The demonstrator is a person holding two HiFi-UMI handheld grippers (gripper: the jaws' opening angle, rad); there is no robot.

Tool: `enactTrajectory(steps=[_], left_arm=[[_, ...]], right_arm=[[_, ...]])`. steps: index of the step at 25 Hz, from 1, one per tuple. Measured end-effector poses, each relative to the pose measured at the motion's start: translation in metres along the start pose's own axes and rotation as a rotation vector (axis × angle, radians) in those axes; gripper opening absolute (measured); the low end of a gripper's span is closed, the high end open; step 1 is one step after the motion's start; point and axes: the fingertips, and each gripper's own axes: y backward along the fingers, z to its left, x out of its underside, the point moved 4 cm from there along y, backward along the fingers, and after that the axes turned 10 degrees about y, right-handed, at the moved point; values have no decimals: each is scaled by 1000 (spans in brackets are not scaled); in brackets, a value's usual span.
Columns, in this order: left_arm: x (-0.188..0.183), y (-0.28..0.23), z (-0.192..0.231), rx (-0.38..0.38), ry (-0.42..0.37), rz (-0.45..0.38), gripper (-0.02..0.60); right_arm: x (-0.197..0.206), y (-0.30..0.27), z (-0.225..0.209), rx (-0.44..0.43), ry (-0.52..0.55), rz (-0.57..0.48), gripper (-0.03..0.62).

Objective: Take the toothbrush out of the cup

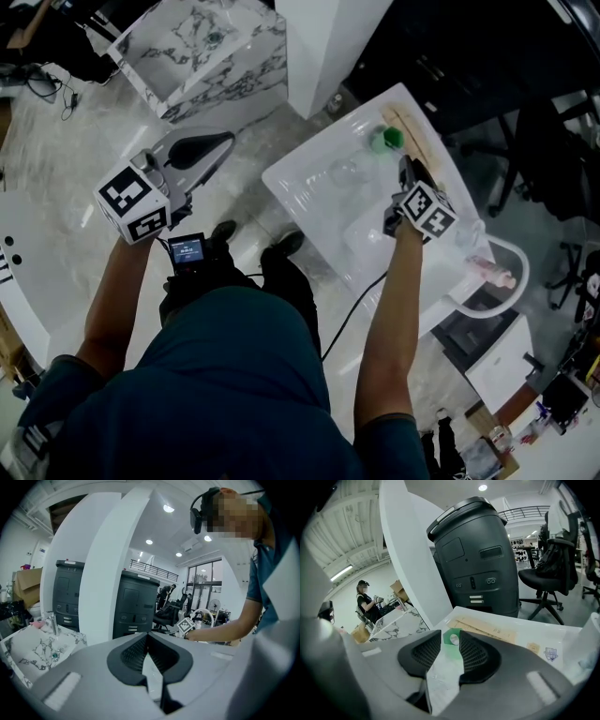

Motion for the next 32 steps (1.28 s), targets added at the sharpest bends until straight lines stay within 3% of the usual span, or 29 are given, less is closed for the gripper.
enactTrajectory(steps=[8, 12, 32], left_arm=[[4, 4, 4, -17, 9, 6, -1], [5, 3, 5, -17, 10, 8, -1], [-14, 1, -3, 39, -27, -18, -2]], right_arm=[[4, -19, -3, 36, -9, 20, 104], [-1, -19, -4, 62, 19, 13, 64], [-40, 45, 3, 130, 70, -111, 51]])
